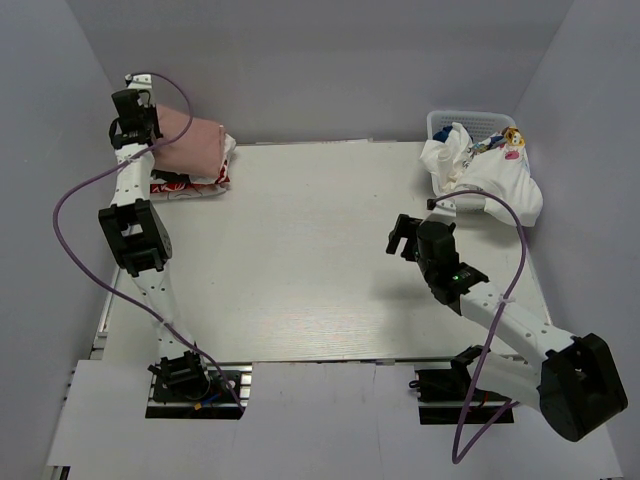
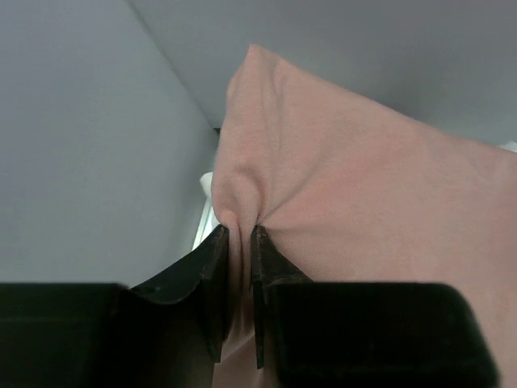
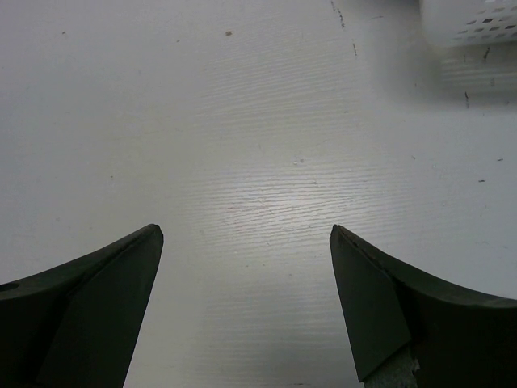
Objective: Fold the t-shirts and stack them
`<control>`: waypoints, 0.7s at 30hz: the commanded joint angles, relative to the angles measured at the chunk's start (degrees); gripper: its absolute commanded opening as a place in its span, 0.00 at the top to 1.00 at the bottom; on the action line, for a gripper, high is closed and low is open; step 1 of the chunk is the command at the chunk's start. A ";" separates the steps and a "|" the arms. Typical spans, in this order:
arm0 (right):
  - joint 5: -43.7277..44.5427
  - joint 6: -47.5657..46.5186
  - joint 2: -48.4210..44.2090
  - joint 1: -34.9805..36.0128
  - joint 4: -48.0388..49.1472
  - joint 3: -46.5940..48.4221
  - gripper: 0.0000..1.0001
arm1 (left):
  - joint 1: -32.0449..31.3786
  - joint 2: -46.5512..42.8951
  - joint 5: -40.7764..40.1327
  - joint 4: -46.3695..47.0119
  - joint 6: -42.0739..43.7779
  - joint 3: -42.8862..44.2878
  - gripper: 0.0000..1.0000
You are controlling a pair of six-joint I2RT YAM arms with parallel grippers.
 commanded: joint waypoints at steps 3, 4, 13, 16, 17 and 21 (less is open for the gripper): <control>-0.16 -0.04 0.84 -0.11 2.15 2.53 0.10 | 0.37 -0.30 -15.74 5.67 -6.16 -0.01 0.39; -0.95 -0.04 1.28 -0.03 1.98 2.88 0.10 | 0.37 -0.30 -17.15 5.15 -6.95 0.00 0.01; -3.15 -2.32 -0.82 -0.29 2.06 2.89 0.10 | -1.03 -8.20 -10.16 2.96 -12.12 -5.09 0.00; -3.67 -2.58 -2.58 -0.20 2.59 2.10 0.10 | -1.03 -10.31 -2.52 2.33 -15.74 -8.60 0.00; -3.94 -2.50 -3.28 -0.11 2.77 1.31 0.10 | -1.03 -10.84 -1.62 3.03 -16.45 -9.57 0.00; -4.12 -2.59 -4.70 -0.20 3.12 0.16 0.10 | -1.56 -10.32 3.04 1.20 -19.26 -8.97 0.00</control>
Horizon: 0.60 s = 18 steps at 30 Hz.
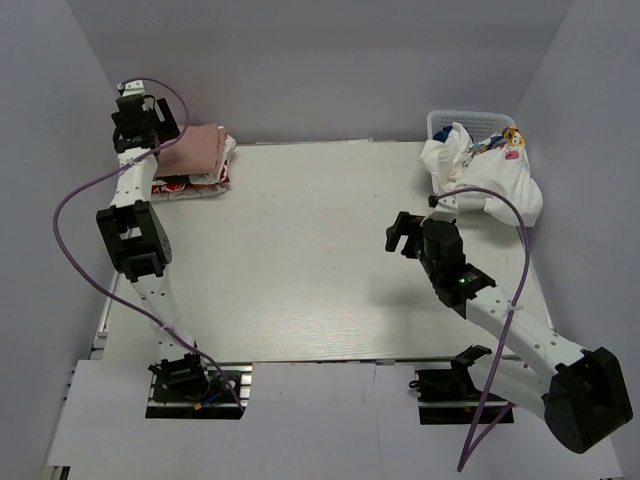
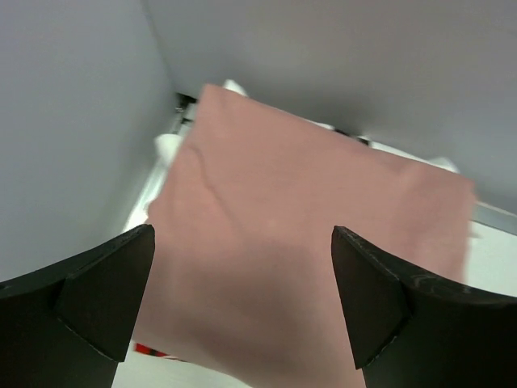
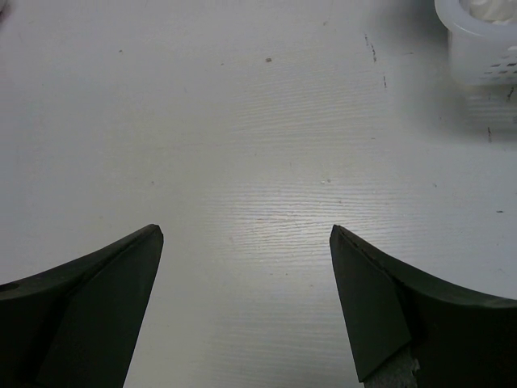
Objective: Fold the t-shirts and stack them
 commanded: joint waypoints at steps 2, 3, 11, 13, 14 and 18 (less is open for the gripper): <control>-0.64 -0.58 -1.88 -0.20 2.66 -1.15 0.10 | -0.38 -4.46 8.65 -2.72 -4.67 0.59 0.00; -0.73 -0.57 -2.05 -0.20 2.57 -1.41 0.10 | -0.38 -4.46 10.05 -2.73 -5.19 -0.02 0.00; -1.26 0.22 -2.93 -0.20 2.75 -3.52 0.10 | -1.43 -7.10 19.11 1.04 -8.36 -8.64 0.00; -1.35 0.48 -2.76 -0.11 3.10 -4.23 0.10 | -1.44 -5.43 20.96 0.01 -8.88 -8.64 0.00; -1.17 0.39 -2.41 -0.38 3.27 -4.23 0.10 | -1.44 -4.64 20.27 -2.00 -8.89 -6.64 0.00; -1.26 1.27 -1.79 -0.20 3.10 -4.23 0.10 | -1.44 -1.21 17.63 -7.10 -7.75 -2.67 0.00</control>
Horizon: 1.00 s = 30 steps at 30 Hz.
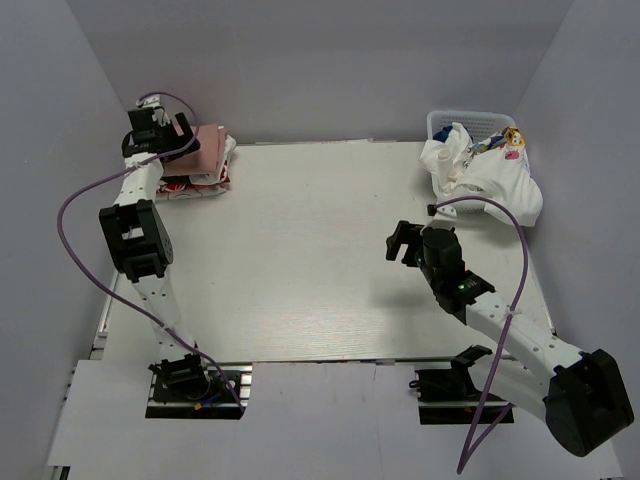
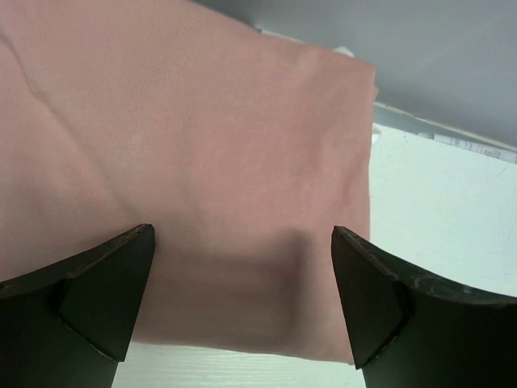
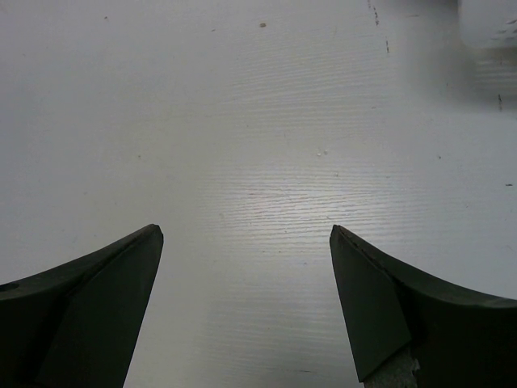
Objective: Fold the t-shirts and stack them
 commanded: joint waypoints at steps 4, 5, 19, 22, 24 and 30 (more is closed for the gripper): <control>-1.46 1.05 -1.07 -0.20 2.64 0.03 0.10 | -0.30 0.04 0.86 -5.47 1.22 6.74 0.00; -1.81 1.05 -1.25 -0.20 2.55 0.03 0.10 | -0.30 -0.83 1.64 -6.34 1.22 6.75 0.00; -10.86 3.33 -11.61 -0.03 -5.00 0.12 0.10 | -6.27 -42.39 12.62 9.35 -21.33 -31.72 0.00; -12.53 5.36 -13.72 -0.03 -9.54 0.47 0.10 | -8.12 -51.18 19.98 15.16 -27.76 -42.97 0.00; -13.93 6.15 -16.27 -0.11 -11.32 0.04 0.10 | -10.92 -58.45 22.47 14.93 -27.78 -49.46 0.00; -22.09 4.66 -23.47 -0.11 -11.33 -5.67 0.10 | -13.39 -78.33 22.05 2.63 -28.57 -63.18 0.00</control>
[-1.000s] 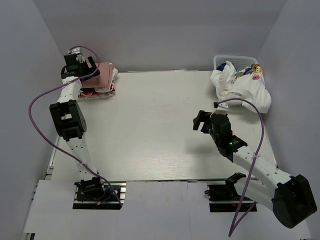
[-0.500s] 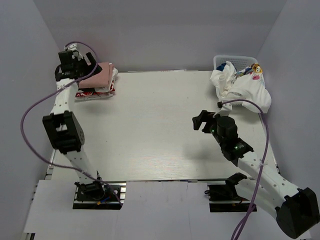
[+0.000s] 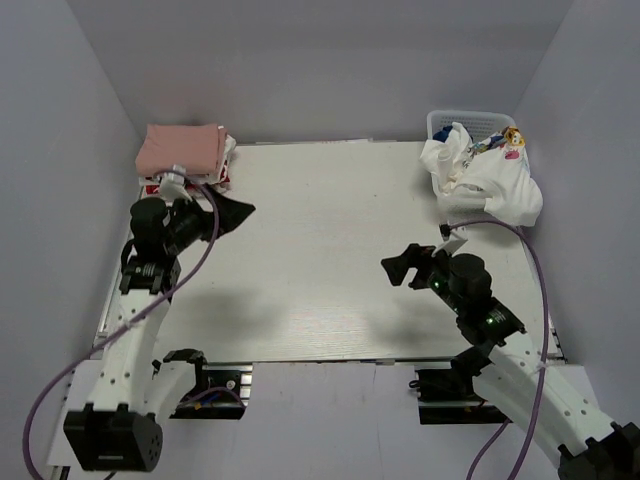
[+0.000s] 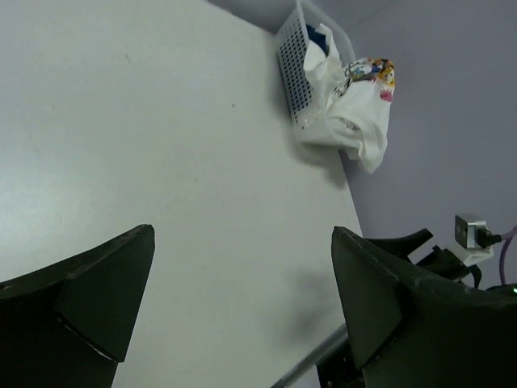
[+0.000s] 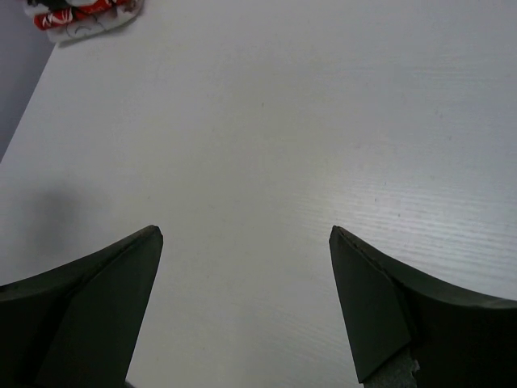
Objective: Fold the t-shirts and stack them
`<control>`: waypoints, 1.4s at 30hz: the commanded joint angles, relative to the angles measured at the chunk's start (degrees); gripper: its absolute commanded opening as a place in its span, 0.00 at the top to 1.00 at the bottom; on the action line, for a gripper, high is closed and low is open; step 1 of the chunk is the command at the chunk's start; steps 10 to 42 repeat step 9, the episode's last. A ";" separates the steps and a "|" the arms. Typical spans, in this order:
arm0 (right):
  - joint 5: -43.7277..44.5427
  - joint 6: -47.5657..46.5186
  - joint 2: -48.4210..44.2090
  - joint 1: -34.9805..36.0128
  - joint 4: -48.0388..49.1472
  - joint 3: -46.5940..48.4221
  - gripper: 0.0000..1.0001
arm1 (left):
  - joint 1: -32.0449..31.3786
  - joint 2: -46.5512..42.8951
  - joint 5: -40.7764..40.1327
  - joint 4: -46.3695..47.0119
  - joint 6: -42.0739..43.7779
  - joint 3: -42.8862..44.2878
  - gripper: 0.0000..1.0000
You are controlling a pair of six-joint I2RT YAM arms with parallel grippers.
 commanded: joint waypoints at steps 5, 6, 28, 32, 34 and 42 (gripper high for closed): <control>-5.62 3.31 -7.81 -0.11 -3.96 -8.25 0.10 | -0.59 -20.36 -3.83 -17.01 1.11 -9.84 0.00; -5.53 3.93 -8.52 -0.03 -4.22 -8.70 0.10 | -0.59 -21.07 -5.93 -20.42 1.65 -10.46 0.00; -6.23 4.90 -9.93 -0.11 -3.70 -10.02 0.10 | -0.59 -21.60 -6.48 -22.03 2.97 -11.86 0.00; -6.23 4.90 -9.93 -0.11 -3.70 -10.02 0.10 | -0.59 -21.60 -6.48 -22.03 2.97 -11.86 0.00; -6.23 4.90 -9.93 -0.11 -3.70 -10.02 0.10 | -0.59 -21.60 -6.48 -22.03 2.97 -11.86 0.00; -6.23 4.90 -9.93 -0.11 -3.70 -10.02 0.10 | -0.59 -21.60 -6.48 -22.03 2.97 -11.86 0.00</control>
